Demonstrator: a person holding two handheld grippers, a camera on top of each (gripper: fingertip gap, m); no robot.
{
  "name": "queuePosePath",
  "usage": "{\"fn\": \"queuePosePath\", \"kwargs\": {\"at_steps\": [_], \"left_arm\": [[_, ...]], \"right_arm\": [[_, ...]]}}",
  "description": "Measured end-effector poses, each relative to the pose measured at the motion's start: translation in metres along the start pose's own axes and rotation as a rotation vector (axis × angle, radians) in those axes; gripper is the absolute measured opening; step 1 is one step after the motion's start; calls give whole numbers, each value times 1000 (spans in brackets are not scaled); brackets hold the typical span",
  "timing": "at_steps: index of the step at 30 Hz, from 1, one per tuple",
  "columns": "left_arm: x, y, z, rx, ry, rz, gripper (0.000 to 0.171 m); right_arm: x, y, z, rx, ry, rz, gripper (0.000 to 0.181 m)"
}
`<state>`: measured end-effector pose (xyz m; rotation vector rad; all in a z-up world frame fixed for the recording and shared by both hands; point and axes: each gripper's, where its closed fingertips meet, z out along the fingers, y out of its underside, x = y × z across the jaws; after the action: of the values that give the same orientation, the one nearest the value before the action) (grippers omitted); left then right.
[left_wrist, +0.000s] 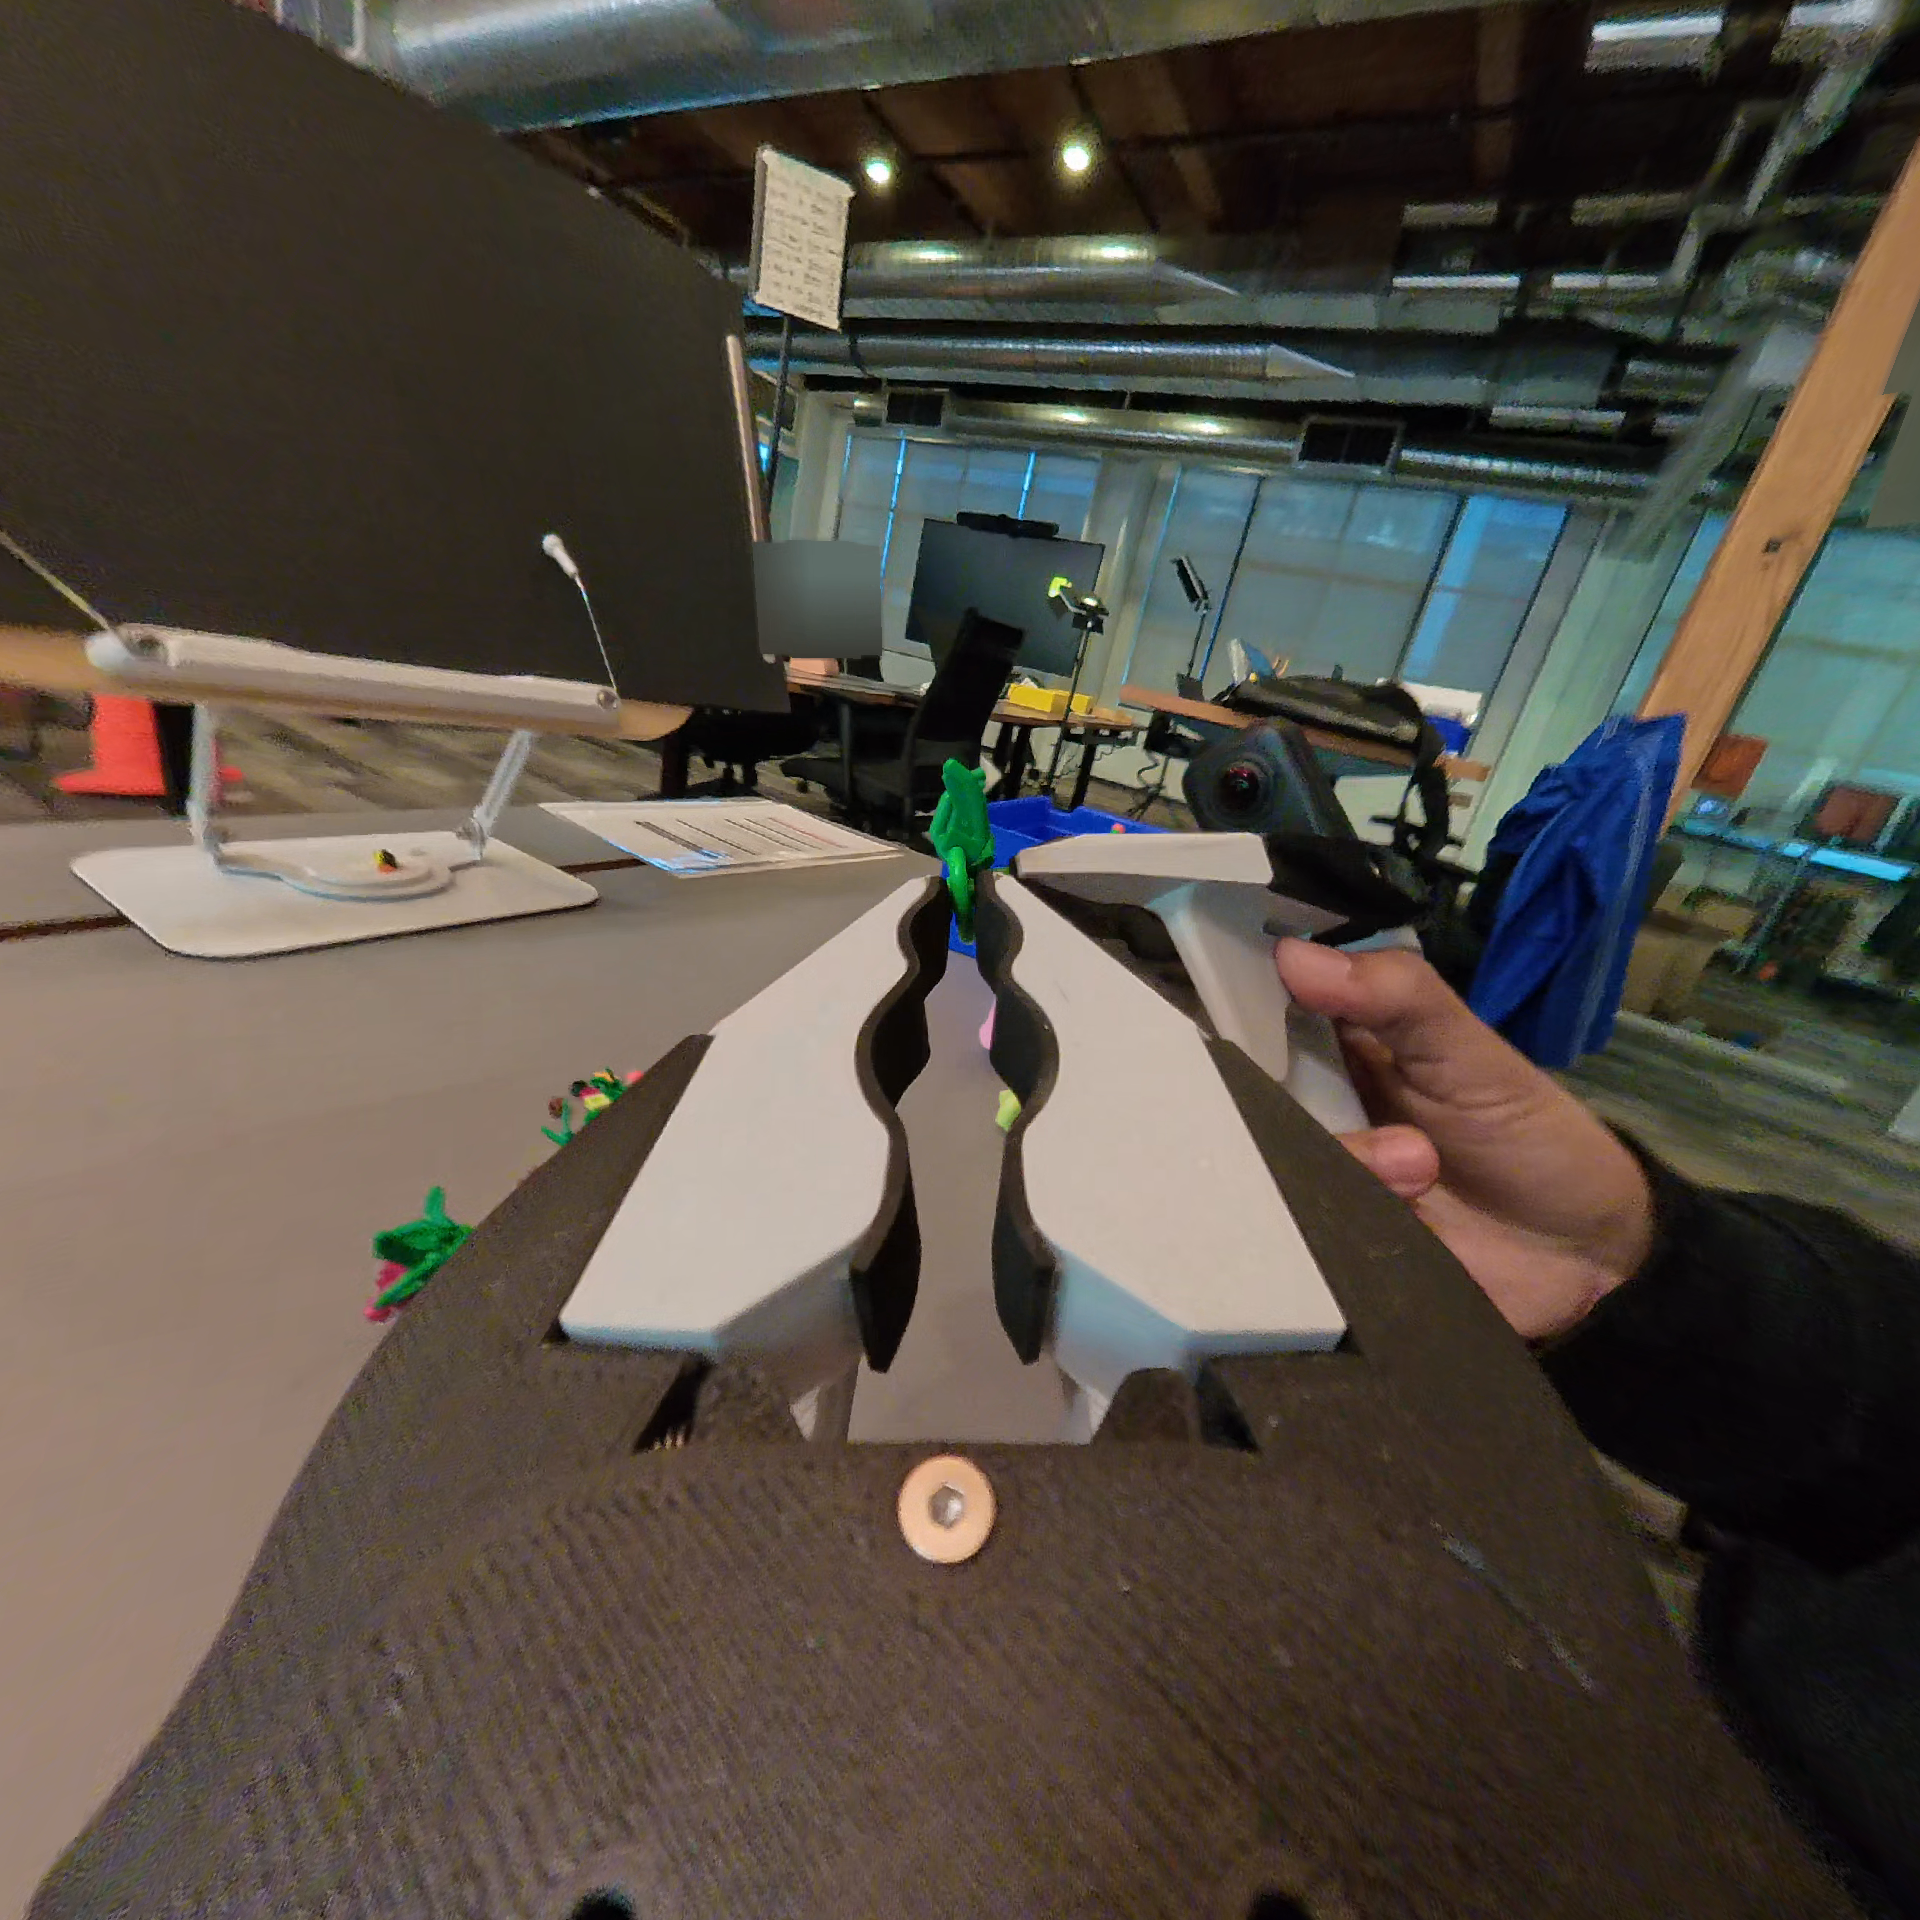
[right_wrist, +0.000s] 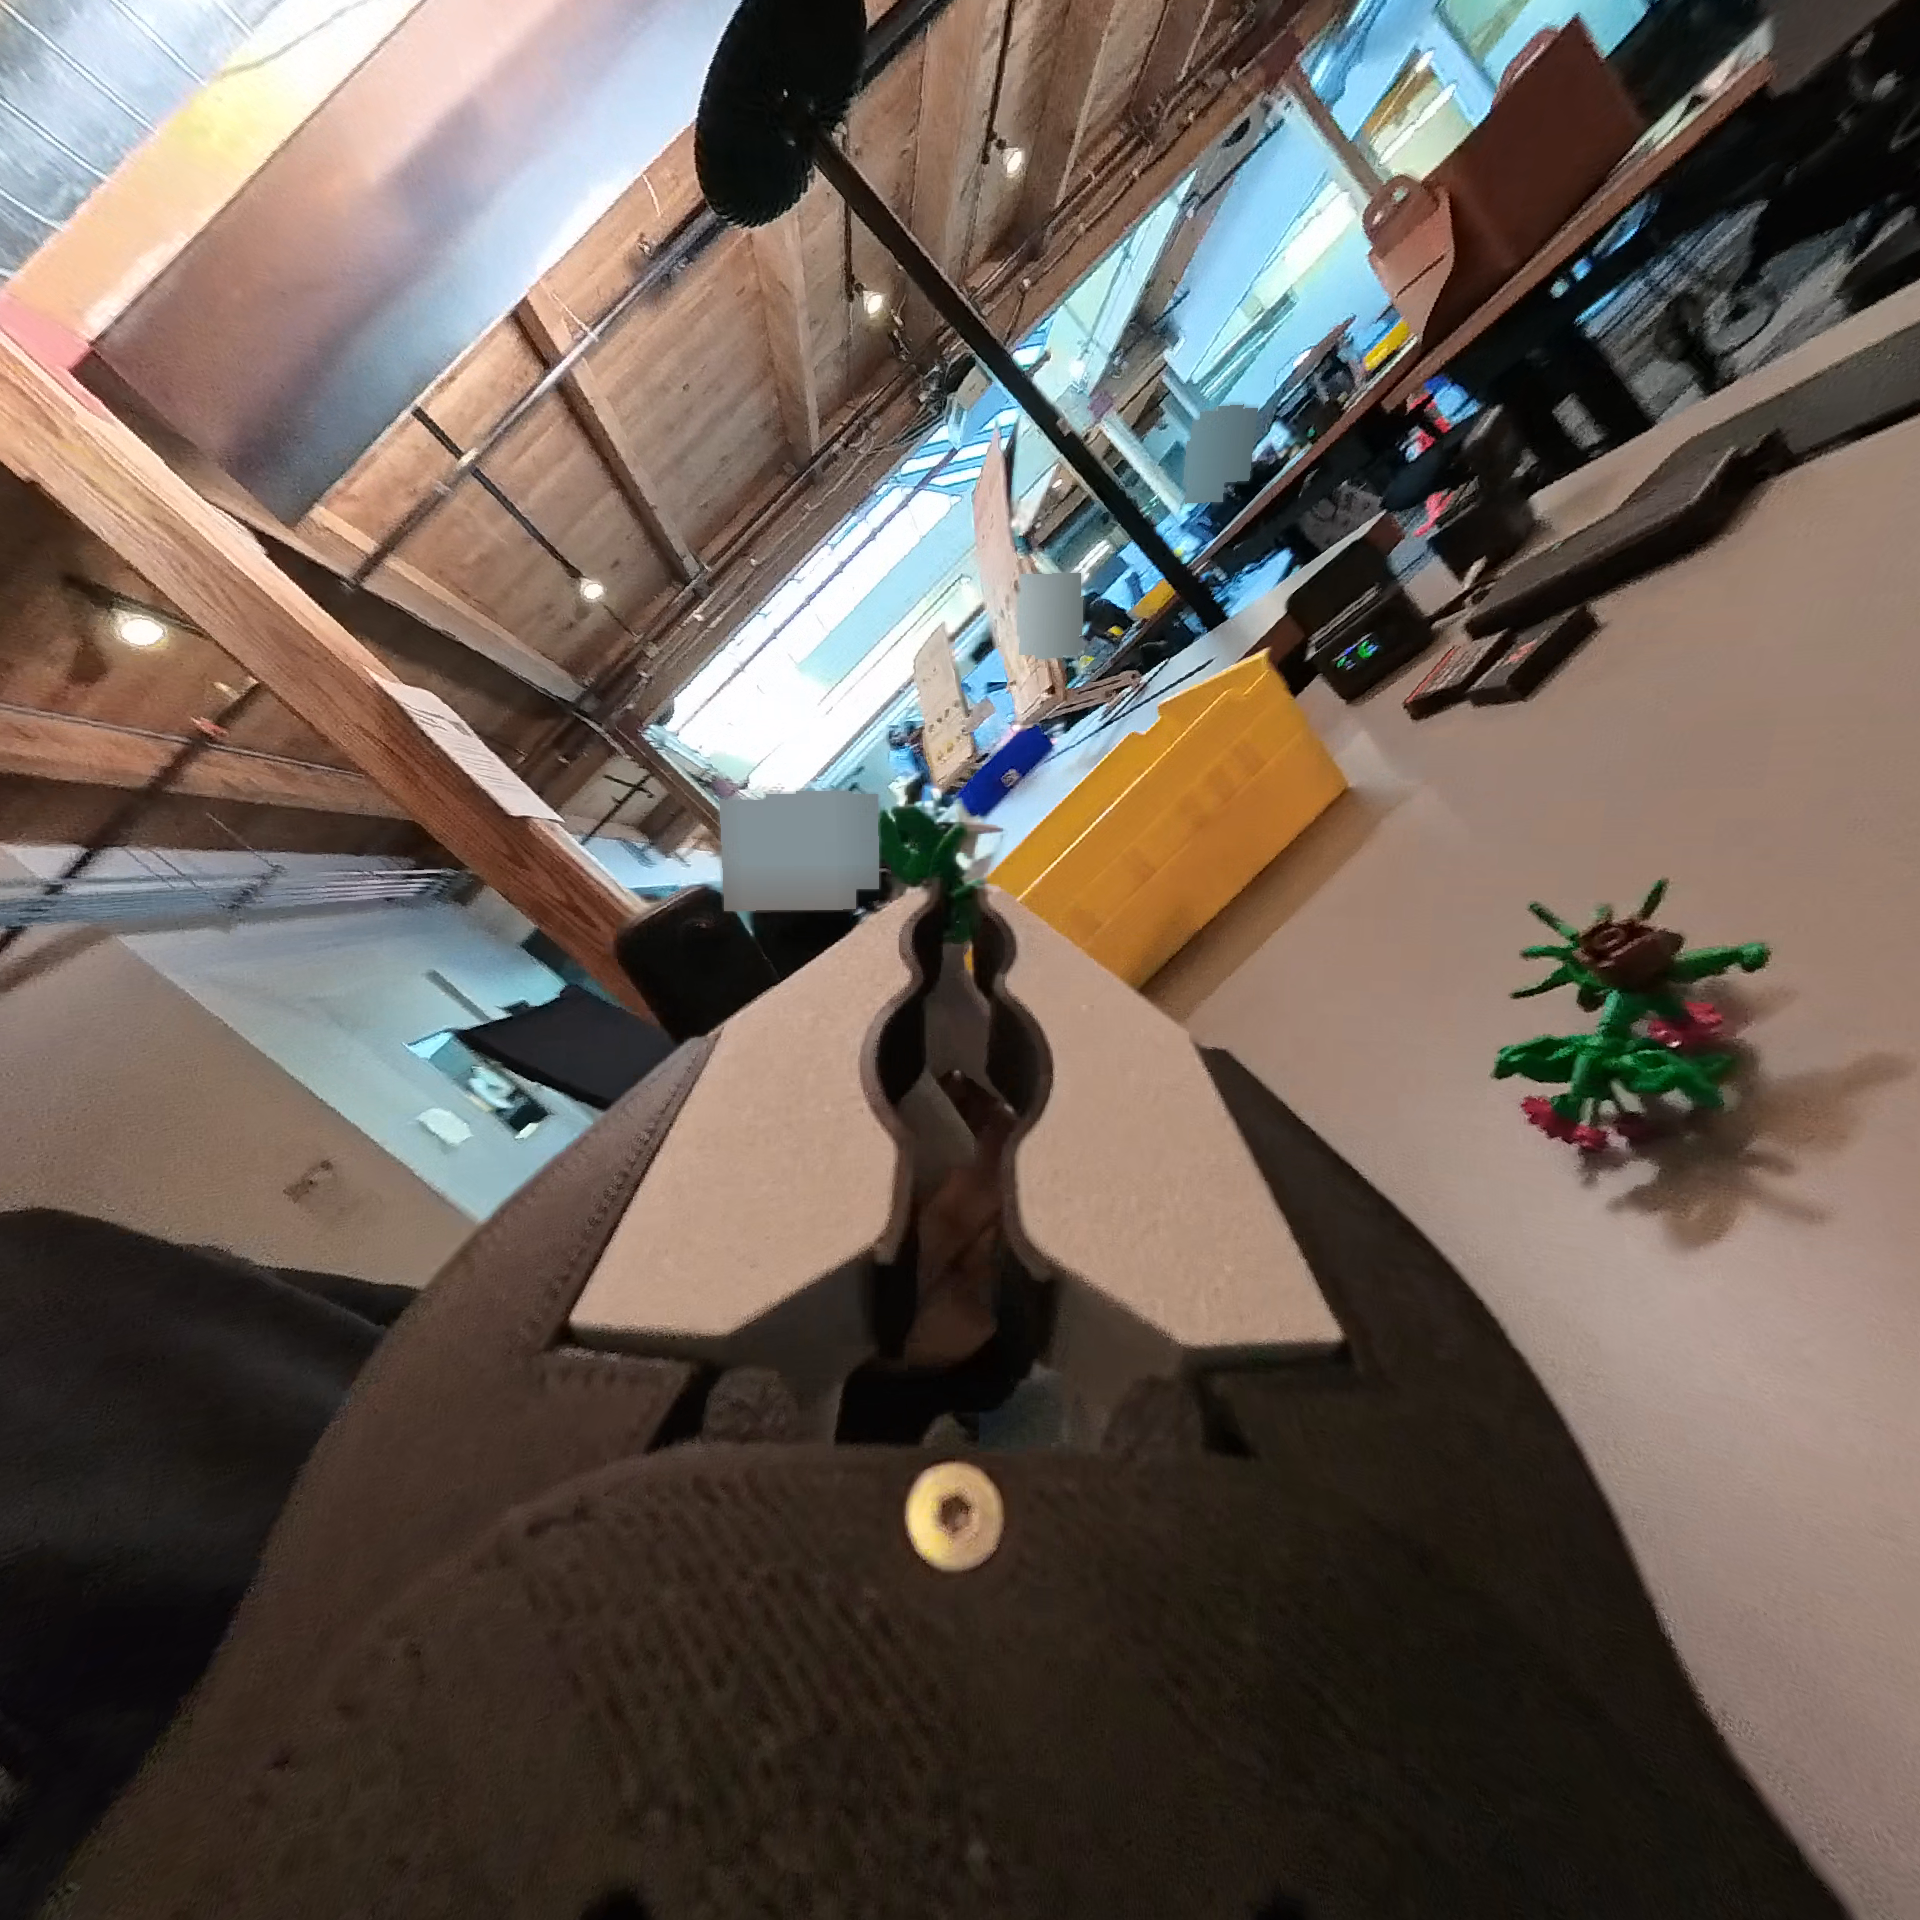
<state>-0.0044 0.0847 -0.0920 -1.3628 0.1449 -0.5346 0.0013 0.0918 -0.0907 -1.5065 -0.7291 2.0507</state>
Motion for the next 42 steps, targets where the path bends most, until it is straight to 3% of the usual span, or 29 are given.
{"fn": "queuePosePath", "kwargs": {"at_steps": [7, 18, 22, 25, 29, 30, 32, 33, 37, 39, 42], "left_arm": [[10, 7, -3, -51, -7, 386, 0], [4, 15, -2, -78, 18, 405, 1], [0, 14, -4, -81, 56, 309, 1], [2, 6, -3, -63, -8, 383, 1], [7, -18, -8, 12, -48, 337, 2], [10, -35, -17, 111, -63, 337, 0], [3, -48, -30, 134, -103, 312, 0], [-2, -46, -30, 130, -102, 248, 0], [-24, -11, -14, 58, -92, 33, 1], [-27, -9, -15, 55, -89, 10, 1], [-35, -4, -16, 35, -99, 3, 1]], "right_arm": [[5, 9, -3, -56, -117, 309, 3], [12, 14, 0, -97, -225, 499, 2], [13, 15, 4, -116, -207, 477, 2], [8, 7, 8, -112, -175, 380, 0], [-8, -15, 16, -58, -88, 212, 0], [3, -45, 4, 89, -15, 172, 0], [26, -115, -45, 315, 90, 97, 0], [26, -127, -52, 292, 152, 15, 0], [23, -101, -8, 15, 421, -387, 1], [61, -87, 1, -140, 571, -484, 1], [143, -54, -2, -426, 766, -362, 1]]}}
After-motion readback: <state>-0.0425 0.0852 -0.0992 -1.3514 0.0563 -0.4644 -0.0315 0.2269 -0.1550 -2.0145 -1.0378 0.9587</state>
